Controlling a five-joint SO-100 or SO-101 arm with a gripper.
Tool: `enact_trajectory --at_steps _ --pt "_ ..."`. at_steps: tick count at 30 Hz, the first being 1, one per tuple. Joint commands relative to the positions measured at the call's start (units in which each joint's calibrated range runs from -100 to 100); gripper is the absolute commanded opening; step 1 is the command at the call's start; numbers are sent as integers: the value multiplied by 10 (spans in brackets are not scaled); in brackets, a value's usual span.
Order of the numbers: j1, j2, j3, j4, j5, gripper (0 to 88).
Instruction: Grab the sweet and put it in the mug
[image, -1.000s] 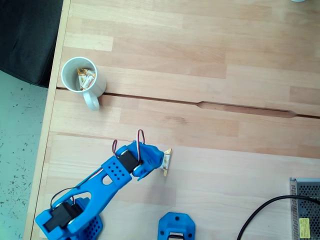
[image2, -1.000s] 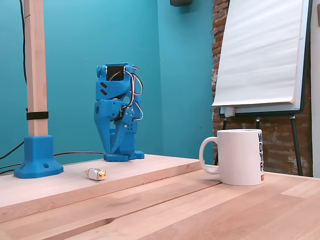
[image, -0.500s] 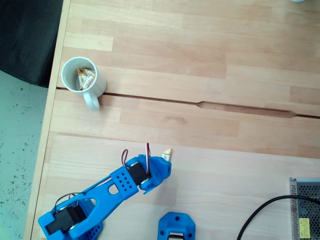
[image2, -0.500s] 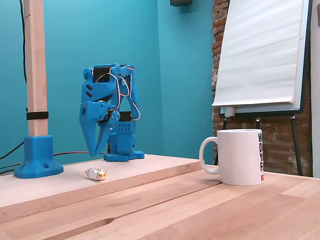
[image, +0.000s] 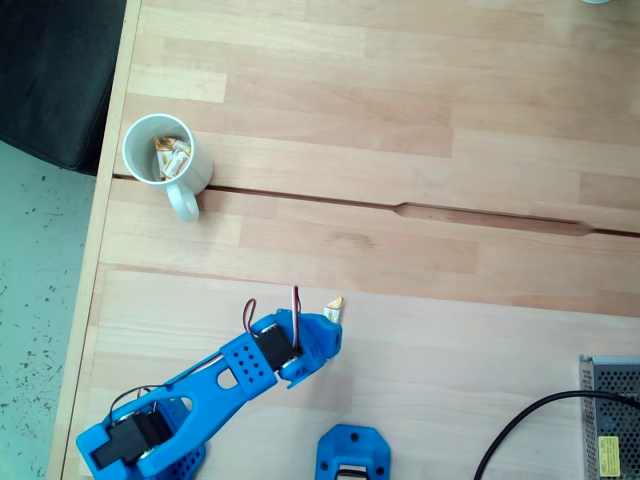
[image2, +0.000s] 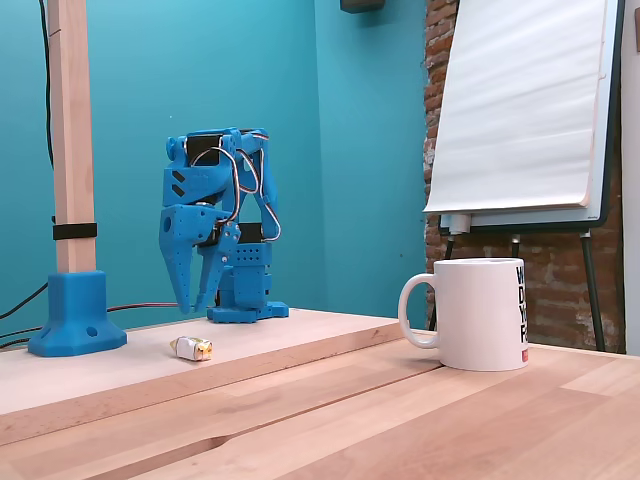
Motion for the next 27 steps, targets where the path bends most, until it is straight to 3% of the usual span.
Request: enact_trajectory --at_steps 1,20,27 --pt "7 4 -4 3 -1 130" --pt "8 68 -92 4 -1 277" --pt "9 92 -107 3 -1 292"
